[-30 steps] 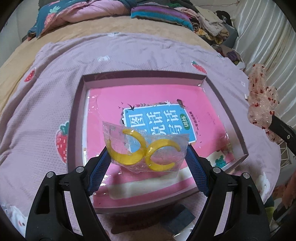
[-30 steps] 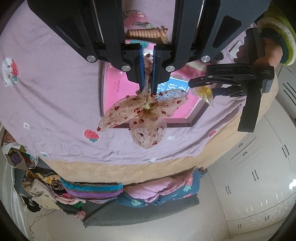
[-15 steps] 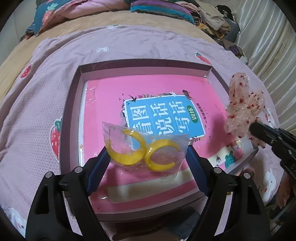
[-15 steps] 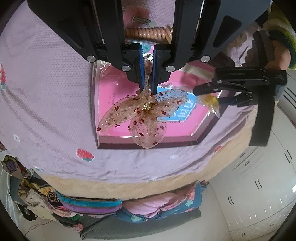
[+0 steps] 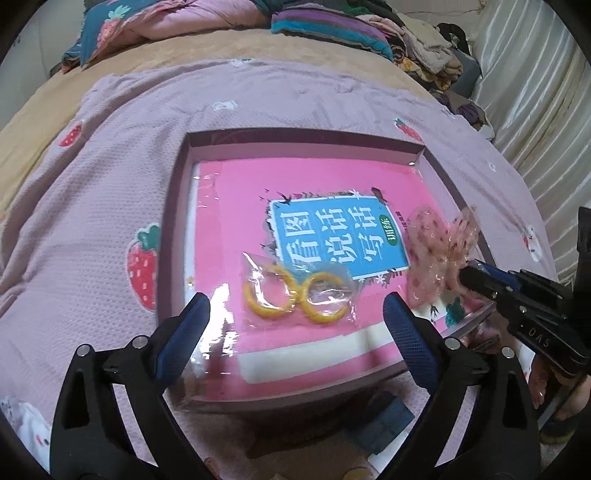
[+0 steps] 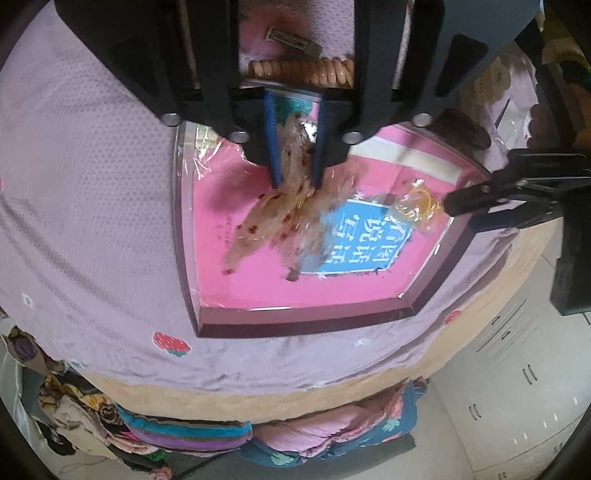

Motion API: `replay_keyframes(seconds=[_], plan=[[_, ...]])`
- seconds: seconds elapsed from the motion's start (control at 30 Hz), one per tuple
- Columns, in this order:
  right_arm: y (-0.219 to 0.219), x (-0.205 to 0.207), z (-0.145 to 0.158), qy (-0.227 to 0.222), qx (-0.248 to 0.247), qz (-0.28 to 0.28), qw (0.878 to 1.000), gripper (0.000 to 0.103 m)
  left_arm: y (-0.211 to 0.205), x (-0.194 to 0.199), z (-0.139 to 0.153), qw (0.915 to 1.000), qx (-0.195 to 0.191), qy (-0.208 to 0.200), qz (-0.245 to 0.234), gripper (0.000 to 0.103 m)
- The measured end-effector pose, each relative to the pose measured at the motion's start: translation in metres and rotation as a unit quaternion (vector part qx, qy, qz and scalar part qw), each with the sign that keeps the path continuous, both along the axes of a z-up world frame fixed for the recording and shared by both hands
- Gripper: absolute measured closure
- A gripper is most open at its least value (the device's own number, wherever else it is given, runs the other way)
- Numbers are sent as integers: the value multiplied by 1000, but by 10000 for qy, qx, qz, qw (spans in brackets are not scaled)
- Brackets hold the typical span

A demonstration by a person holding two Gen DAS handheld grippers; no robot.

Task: Organize jewelry
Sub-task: 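Lift both open tools away from the tray toward the remaining jewelry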

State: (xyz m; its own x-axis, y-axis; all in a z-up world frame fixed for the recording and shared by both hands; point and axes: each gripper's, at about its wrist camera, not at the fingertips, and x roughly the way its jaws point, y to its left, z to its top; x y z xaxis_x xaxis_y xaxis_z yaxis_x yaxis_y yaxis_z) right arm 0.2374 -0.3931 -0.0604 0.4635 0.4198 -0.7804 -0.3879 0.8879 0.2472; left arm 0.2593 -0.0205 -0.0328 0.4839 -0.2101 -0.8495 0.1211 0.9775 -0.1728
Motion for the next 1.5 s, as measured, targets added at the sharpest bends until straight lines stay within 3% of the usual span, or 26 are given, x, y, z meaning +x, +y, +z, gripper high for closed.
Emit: replay_keyframes(seconds=[0.17,0.3,0.43,0.53,1.03,1.5], plan=[[-8,-8,5,-105,-6,-142,9998,56,6,-5,12,9998,-86,-121,91,15],[-20,-15,14,-184,85,-312,9993,45,9,-13,23,9995,-157,-234,152,14],[-31,-28,33,-437,176,-458,9978,24,12,-21,33,9991,-193,-310,195,12],[-38,-40,48,-635,230,-547,9962,18,15,-29,42,9987,-221,-388,246,11],[-54,-86,97,-1167,416,-618,9904,13,29,-68,87,9950,-403,-796,449,10],[-56,-128,119,-1416,506,-550,9871,13,31,-108,108,9921,-449,-1098,406,10]])
